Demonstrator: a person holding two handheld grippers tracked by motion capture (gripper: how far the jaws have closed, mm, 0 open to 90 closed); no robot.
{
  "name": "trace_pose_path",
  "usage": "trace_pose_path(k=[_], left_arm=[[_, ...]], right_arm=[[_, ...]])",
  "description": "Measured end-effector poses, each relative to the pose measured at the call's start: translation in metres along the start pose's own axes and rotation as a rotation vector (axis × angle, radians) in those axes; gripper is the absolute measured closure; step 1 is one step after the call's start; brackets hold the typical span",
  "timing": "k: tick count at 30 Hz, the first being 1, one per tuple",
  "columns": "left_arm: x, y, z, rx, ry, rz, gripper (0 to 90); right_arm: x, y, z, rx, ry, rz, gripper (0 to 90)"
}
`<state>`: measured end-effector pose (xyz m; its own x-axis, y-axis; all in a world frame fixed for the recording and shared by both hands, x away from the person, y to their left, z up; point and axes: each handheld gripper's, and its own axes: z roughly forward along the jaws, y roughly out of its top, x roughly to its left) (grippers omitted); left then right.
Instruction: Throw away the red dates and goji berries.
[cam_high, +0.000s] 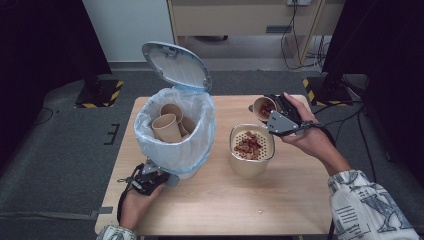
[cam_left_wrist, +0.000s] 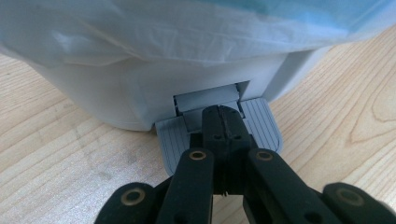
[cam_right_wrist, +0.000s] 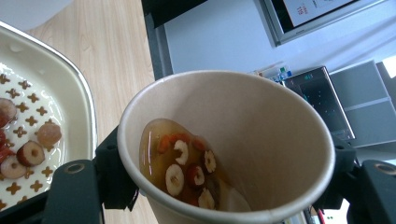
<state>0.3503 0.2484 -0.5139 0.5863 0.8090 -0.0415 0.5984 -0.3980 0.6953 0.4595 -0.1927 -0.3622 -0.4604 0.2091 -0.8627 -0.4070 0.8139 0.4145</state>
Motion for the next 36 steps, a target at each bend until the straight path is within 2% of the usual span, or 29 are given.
trace_pose_path(k=[5,36], left_arm=[[0.0,0.0,0.0,0.0,0.0,0.0,89.9],[0.0002,0.0,0.0,0.0,-0.001,-0.001,90.0]], right_arm=[[0.0024,0.0015,-0.0011,0.011,0.002,-0.028,26.8],[0.0019,0.0004,0.0001,0.015,0.009,-0.022,26.6]])
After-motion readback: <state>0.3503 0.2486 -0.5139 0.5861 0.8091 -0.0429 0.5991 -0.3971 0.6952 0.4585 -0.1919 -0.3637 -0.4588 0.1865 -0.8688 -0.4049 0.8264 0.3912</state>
